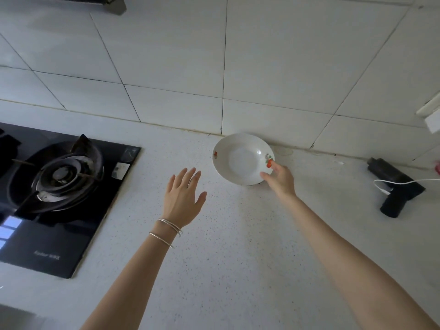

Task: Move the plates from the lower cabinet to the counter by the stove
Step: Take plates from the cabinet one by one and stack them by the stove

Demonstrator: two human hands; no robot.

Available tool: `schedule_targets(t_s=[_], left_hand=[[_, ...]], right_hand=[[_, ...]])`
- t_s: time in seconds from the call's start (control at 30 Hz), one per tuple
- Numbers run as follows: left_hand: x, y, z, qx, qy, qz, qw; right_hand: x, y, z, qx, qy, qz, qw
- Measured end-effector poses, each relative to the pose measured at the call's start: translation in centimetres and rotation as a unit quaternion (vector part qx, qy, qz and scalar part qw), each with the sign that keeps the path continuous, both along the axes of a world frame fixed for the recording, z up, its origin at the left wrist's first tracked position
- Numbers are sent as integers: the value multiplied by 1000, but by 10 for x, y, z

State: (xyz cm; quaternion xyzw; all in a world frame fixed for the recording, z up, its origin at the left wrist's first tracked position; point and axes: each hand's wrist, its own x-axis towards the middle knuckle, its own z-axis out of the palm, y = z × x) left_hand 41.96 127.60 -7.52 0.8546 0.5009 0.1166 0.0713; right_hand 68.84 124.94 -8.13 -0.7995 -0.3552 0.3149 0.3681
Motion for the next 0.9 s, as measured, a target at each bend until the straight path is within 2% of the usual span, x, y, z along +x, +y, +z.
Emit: schedule_targets(t_s=[0.1, 0.2, 0.33, 0.47, 0.67, 0.9], left_hand=[[-8, -17, 20, 20, -7, 12, 1000], [-20, -43, 41, 46, -11, 33, 998], [-48, -86, 66, 74, -15, 97, 992], [-91, -136, 81, 88, 4, 183, 979], [-159, -220, 81, 52, 35, 316, 947], [-244, -309, 64, 13, 39, 421, 906]], right_hand=[[-23, -20, 37, 63, -53, 123, 989], [-51, -39, 72, 106, -124, 256, 953], [-87, -55, 100, 172, -283, 385, 862], [-129, -71, 107, 208, -366, 468, 777], [-217, -97, 99, 239, -367, 585, 682], [-340, -134, 84, 277, -321, 685, 593]])
